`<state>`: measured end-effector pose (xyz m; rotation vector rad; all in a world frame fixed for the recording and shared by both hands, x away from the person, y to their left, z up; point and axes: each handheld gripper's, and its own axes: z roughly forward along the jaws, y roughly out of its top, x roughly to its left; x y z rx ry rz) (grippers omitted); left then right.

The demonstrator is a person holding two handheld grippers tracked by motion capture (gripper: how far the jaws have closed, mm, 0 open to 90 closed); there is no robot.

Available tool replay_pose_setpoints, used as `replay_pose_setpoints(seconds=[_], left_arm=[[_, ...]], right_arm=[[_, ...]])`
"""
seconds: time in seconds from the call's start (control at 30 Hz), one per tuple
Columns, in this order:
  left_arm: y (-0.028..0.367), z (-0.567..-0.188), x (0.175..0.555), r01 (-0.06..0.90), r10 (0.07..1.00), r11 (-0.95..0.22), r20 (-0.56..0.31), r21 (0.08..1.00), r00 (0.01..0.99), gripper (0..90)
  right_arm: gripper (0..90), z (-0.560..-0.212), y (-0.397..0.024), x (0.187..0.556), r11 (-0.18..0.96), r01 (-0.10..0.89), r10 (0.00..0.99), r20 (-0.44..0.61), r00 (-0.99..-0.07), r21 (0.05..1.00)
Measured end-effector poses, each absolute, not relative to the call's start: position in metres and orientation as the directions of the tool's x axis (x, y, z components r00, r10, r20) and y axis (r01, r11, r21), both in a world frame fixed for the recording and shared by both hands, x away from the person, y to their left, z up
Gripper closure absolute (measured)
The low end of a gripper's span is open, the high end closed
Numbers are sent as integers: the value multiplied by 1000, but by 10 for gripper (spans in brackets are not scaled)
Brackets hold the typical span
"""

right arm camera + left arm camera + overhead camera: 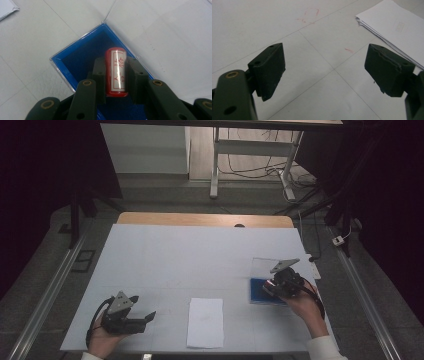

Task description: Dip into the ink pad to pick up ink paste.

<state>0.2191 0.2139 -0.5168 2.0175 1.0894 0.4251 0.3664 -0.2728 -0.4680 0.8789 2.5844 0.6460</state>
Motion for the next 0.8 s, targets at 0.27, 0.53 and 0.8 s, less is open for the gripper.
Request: replay_pose_setpoints(seconds=[0.27, 0.53, 0.8], left_arm=[[214, -517, 219, 551, 816, -321, -70, 770, 574, 173], [213, -517, 219, 551, 815, -322, -70, 770, 575, 172], [214, -517, 219, 551, 815, -324, -68, 769, 575, 172]], right_arm=[[712, -469, -274, 366, 700, 483, 638, -157, -754, 526], [712, -470, -275, 365, 696, 477, 639, -160, -752, 536], [712, -471, -277, 365, 691, 477, 640, -153, -753, 543]])
